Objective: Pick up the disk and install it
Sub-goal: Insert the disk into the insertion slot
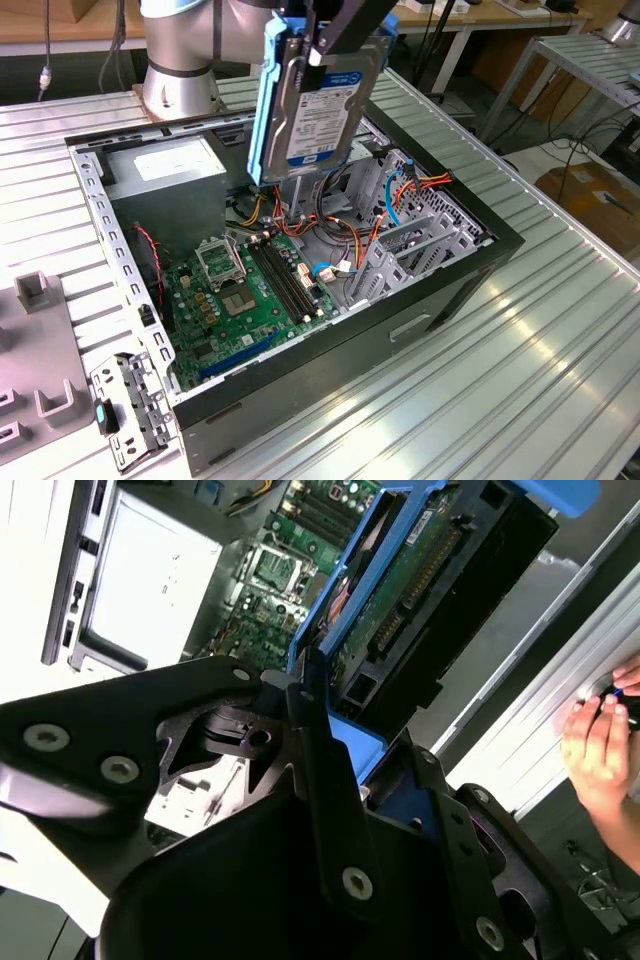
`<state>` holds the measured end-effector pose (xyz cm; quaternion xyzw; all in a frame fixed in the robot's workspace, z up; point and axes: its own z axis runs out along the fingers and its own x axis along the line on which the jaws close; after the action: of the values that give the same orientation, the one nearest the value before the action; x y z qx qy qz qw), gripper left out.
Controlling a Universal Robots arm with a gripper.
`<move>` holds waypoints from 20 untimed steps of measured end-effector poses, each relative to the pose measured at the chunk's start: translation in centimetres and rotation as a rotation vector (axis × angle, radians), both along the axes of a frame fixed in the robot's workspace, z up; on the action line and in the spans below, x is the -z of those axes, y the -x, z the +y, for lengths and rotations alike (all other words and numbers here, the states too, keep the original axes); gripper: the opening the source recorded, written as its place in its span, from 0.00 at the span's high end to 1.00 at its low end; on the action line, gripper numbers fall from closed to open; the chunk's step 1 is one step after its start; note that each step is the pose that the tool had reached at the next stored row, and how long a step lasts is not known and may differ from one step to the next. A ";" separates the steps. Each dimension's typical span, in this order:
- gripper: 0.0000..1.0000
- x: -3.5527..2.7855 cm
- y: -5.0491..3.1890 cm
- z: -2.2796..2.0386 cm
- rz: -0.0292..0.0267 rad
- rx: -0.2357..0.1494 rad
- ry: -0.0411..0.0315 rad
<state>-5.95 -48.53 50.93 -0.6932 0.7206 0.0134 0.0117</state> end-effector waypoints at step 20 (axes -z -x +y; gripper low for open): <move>0.63 0.70 -1.80 -4.77 0.0000 -0.001 -0.0002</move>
<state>-4.15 -53.30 50.24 -0.6936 0.7201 0.0134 0.0117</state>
